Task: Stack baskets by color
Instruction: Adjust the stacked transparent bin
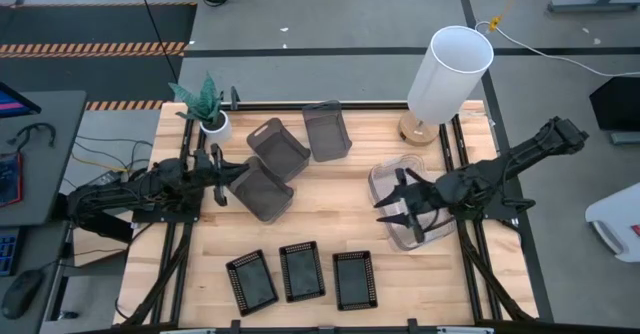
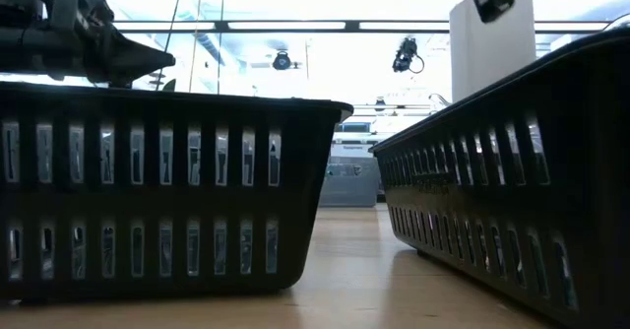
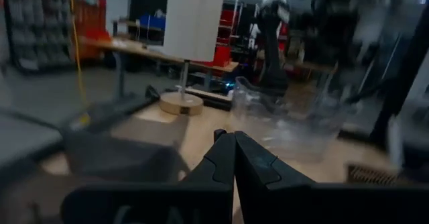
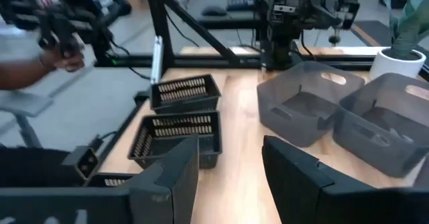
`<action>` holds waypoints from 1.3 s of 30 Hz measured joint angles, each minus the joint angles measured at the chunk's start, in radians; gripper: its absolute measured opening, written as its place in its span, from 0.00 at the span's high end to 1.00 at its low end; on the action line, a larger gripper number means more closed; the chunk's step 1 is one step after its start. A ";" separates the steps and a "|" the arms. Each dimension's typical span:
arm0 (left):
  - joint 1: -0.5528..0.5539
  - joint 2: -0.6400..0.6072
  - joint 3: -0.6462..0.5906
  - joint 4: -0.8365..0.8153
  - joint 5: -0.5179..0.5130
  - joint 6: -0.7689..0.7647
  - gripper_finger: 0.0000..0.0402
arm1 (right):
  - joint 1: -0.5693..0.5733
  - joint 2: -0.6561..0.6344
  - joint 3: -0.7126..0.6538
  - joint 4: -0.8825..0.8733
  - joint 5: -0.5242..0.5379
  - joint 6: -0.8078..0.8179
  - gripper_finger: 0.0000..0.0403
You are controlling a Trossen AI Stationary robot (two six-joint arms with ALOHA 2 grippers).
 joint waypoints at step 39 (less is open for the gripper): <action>0.000 0.000 0.000 -0.004 0.000 -0.247 0.98 | -0.199 0.278 -0.087 0.021 -0.120 0.143 0.83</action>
